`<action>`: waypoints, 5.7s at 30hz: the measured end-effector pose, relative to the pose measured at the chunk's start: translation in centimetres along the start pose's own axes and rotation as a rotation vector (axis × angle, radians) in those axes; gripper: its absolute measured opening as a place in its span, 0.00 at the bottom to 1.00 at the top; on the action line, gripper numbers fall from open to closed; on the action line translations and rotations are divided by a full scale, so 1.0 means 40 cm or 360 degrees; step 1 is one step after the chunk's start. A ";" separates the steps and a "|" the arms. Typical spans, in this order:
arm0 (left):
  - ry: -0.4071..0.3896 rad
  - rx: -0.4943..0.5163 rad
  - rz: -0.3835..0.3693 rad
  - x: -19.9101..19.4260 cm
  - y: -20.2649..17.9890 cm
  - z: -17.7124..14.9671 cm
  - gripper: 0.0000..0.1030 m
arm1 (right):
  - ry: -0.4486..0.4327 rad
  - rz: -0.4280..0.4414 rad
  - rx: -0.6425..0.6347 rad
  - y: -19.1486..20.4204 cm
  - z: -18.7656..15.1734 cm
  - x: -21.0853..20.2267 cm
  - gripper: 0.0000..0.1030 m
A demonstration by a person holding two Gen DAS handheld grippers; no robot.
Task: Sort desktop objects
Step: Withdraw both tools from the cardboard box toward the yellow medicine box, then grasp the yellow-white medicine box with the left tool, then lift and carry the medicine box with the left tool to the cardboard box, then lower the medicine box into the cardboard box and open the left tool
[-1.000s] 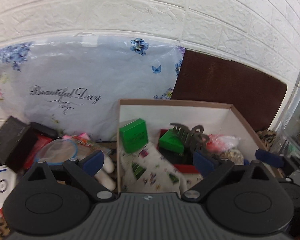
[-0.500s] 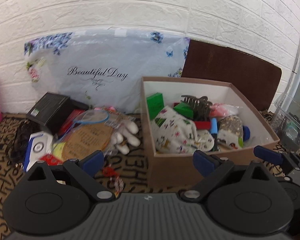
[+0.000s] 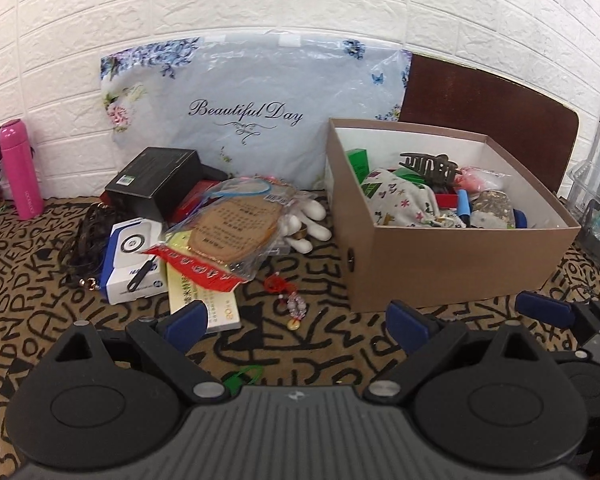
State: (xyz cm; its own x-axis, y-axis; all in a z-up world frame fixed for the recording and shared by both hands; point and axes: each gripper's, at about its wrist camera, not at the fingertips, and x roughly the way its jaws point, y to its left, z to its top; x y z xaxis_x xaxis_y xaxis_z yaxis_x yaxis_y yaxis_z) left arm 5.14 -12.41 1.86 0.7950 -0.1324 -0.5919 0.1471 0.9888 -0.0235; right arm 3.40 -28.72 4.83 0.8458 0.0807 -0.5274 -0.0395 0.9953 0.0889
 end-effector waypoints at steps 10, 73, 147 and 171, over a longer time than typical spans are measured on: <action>0.0018 -0.0110 -0.0034 0.006 0.104 -0.030 0.96 | 0.0046 0.0044 -0.0074 0.082 -0.006 0.016 0.93; 0.0226 -0.0329 -0.0301 0.149 0.284 -0.078 0.51 | 0.0207 0.0725 -0.0412 0.301 -0.071 0.226 0.46; -0.0104 0.0135 -0.0762 0.025 -0.212 0.155 0.53 | -0.0319 0.0282 -0.0237 -0.113 0.034 -0.150 0.61; 0.0119 0.0167 -0.0802 0.371 -0.360 0.259 0.51 | -0.0286 0.0165 0.0040 -0.309 0.125 0.170 0.58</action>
State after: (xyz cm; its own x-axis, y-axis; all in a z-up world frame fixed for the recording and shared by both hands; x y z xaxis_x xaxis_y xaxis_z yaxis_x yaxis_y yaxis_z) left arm 20.93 -29.33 1.75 0.5666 -0.5809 -0.5843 0.5619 0.7911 -0.2416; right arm 12.29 -40.73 4.36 0.9192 0.1695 -0.3555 -0.1199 0.9803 0.1571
